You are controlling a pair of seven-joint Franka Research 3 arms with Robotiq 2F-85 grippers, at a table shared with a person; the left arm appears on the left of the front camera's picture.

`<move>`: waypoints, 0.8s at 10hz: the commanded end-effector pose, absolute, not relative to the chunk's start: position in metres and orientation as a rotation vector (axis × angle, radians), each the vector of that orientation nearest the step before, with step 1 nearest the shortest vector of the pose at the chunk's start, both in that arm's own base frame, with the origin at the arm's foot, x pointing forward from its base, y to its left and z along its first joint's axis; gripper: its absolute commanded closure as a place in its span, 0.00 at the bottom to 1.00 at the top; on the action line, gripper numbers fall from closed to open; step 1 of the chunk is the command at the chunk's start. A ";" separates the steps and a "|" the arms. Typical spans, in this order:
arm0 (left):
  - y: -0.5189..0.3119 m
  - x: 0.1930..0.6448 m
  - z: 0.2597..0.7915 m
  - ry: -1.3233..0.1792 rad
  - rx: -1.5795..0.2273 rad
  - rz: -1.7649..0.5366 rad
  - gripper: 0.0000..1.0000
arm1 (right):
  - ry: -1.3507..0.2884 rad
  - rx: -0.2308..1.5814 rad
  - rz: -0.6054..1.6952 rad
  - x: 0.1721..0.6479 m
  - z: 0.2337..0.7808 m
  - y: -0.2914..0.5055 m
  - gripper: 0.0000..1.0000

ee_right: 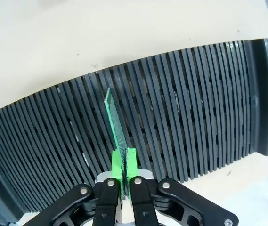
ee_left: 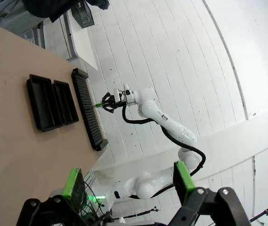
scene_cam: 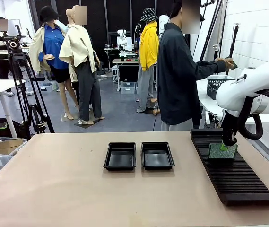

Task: Inspect and transfer BCBs to ESD trays.
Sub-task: Pick up the Blank PCB from the PCB Rack and place it in the left ESD tray.

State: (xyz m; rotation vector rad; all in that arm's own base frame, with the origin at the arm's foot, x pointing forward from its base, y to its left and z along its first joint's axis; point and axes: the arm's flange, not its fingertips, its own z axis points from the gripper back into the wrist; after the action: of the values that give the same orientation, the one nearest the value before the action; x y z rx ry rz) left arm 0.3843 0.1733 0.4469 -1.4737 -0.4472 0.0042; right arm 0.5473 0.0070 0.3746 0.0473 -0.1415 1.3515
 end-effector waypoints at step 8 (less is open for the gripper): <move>0.174 0.383 0.448 -0.455 -1.471 0.006 0.00 | -0.134 0.001 1.379 0.550 0.400 0.011 1.00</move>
State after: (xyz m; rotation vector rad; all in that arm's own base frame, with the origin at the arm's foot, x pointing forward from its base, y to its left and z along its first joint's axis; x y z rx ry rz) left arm 0.3843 0.1733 0.4468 -1.4736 -0.4472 0.0042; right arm 0.5488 0.0086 0.3861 0.0374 -0.1485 1.3796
